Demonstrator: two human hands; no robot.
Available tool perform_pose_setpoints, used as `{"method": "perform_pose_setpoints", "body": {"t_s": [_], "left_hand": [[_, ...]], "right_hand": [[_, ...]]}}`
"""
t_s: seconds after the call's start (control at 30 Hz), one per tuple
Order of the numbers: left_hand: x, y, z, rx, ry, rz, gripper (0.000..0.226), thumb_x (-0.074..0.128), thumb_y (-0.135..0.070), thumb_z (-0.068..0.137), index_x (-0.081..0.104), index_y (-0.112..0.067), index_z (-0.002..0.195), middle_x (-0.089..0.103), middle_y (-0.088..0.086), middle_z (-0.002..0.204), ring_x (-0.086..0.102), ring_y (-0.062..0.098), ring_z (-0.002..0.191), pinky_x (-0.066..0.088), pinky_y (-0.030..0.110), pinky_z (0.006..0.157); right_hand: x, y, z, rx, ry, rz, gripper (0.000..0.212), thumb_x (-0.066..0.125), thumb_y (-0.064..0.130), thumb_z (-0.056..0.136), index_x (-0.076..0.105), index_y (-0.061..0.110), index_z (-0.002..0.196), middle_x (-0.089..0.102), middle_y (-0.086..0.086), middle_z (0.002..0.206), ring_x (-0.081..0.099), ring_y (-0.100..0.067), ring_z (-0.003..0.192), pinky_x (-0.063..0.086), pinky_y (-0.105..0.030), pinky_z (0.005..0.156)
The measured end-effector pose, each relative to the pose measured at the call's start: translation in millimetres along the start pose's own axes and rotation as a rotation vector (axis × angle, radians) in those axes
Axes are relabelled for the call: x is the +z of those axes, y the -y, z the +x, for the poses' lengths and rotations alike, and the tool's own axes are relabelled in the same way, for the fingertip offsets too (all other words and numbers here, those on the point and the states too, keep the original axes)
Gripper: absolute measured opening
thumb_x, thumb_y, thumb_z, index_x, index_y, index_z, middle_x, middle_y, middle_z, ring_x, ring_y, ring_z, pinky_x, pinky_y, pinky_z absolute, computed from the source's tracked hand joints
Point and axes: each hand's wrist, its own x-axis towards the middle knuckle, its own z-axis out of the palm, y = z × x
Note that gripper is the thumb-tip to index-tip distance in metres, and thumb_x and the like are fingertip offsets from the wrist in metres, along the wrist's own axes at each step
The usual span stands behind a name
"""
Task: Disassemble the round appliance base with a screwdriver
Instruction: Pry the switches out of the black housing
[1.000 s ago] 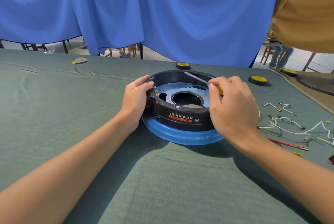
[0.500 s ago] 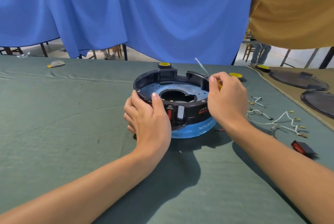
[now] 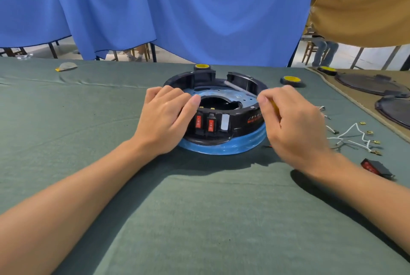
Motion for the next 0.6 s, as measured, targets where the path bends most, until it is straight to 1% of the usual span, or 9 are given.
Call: {"method": "perform_pose_setpoints", "body": {"t_s": [0.07, 0.1, 0.17, 0.23, 0.27, 0.3, 0.37, 0.43, 0.6], "left_hand": [[1, -3, -1, 0.01, -0.035, 0.02, 0.059, 0.022, -0.045, 0.1, 0.064, -0.013, 0.076, 0.059, -0.003, 0.073, 0.051, 0.017, 0.079, 0.027, 0.03, 0.088], [1, -4, -2, 0.012, -0.05, 0.012, 0.057, 0.024, -0.044, 0.1, 0.065, -0.013, 0.076, 0.059, -0.004, 0.074, 0.052, 0.017, 0.079, 0.028, 0.032, 0.088], [0, -7, -4, 0.038, -0.087, 0.005, 0.053, 0.027, -0.041, 0.101, 0.068, -0.014, 0.081, 0.064, -0.004, 0.082, 0.056, 0.018, 0.085, 0.029, 0.035, 0.09], [0, -9, -5, 0.105, -0.134, 0.009, 0.046, 0.033, -0.036, 0.101, 0.071, -0.014, 0.087, 0.069, -0.004, 0.092, 0.06, 0.017, 0.094, 0.031, 0.039, 0.094], [0, -10, -6, 0.147, -0.136, 0.004, 0.043, 0.035, -0.033, 0.101, 0.072, -0.014, 0.088, 0.069, -0.005, 0.094, 0.061, 0.017, 0.096, 0.031, 0.041, 0.094], [0, -12, -6, 0.179, -0.114, -0.013, 0.041, 0.037, -0.031, 0.101, 0.072, -0.013, 0.089, 0.07, -0.004, 0.093, 0.061, 0.018, 0.094, 0.033, 0.04, 0.093], [2, -14, -6, 0.191, -0.052, -0.058, 0.041, 0.036, -0.029, 0.101, 0.071, -0.01, 0.089, 0.067, 0.0, 0.083, 0.059, 0.023, 0.085, 0.037, 0.038, 0.085], [3, -14, -6, 0.175, -0.035, -0.076, 0.042, 0.036, -0.029, 0.101, 0.071, -0.009, 0.088, 0.064, 0.002, 0.077, 0.055, 0.025, 0.078, 0.036, 0.036, 0.08], [4, -13, -7, 0.177, -0.024, -0.081, 0.044, 0.035, -0.029, 0.102, 0.071, -0.007, 0.089, 0.062, 0.005, 0.075, 0.052, 0.027, 0.075, 0.035, 0.037, 0.079]], "right_hand": [[-6, 2, -17, -0.085, 0.019, -0.064, 0.028, 0.047, 0.028, 0.1, 0.067, 0.011, 0.089, 0.062, -0.004, 0.079, 0.058, -0.027, 0.064, 0.046, -0.043, 0.047], [-7, 3, -23, -0.097, 0.019, -0.081, 0.028, 0.048, 0.029, 0.099, 0.067, 0.011, 0.088, 0.062, -0.003, 0.077, 0.059, -0.027, 0.062, 0.045, -0.042, 0.045], [-9, 4, -27, -0.096, 0.017, -0.095, 0.028, 0.05, 0.03, 0.099, 0.067, 0.012, 0.086, 0.062, -0.003, 0.076, 0.059, -0.027, 0.061, 0.044, -0.041, 0.044], [-11, 4, -25, -0.102, 0.017, -0.104, 0.029, 0.049, 0.031, 0.099, 0.067, 0.013, 0.086, 0.061, -0.002, 0.075, 0.058, -0.026, 0.059, 0.043, -0.039, 0.042], [-11, 4, -25, -0.122, 0.02, -0.116, 0.029, 0.048, 0.032, 0.099, 0.067, 0.014, 0.086, 0.06, -0.001, 0.074, 0.057, -0.026, 0.059, 0.043, -0.039, 0.041], [-11, 3, -26, -0.152, 0.026, -0.134, 0.03, 0.048, 0.032, 0.099, 0.068, 0.014, 0.086, 0.06, -0.001, 0.074, 0.057, -0.026, 0.058, 0.042, -0.038, 0.041], [-11, 2, -30, -0.184, 0.035, -0.157, 0.03, 0.048, 0.031, 0.1, 0.068, 0.015, 0.085, 0.06, -0.002, 0.072, 0.057, -0.026, 0.057, 0.041, -0.036, 0.04], [-9, 4, -34, -0.152, 0.03, -0.14, 0.028, 0.05, 0.031, 0.098, 0.067, 0.015, 0.083, 0.058, -0.001, 0.071, 0.056, -0.027, 0.054, 0.04, -0.034, 0.039], [-8, 9, -35, -0.14, 0.035, -0.143, 0.031, 0.047, 0.032, 0.099, 0.067, 0.015, 0.082, 0.057, -0.001, 0.07, 0.053, -0.026, 0.052, 0.039, -0.031, 0.039]]}}
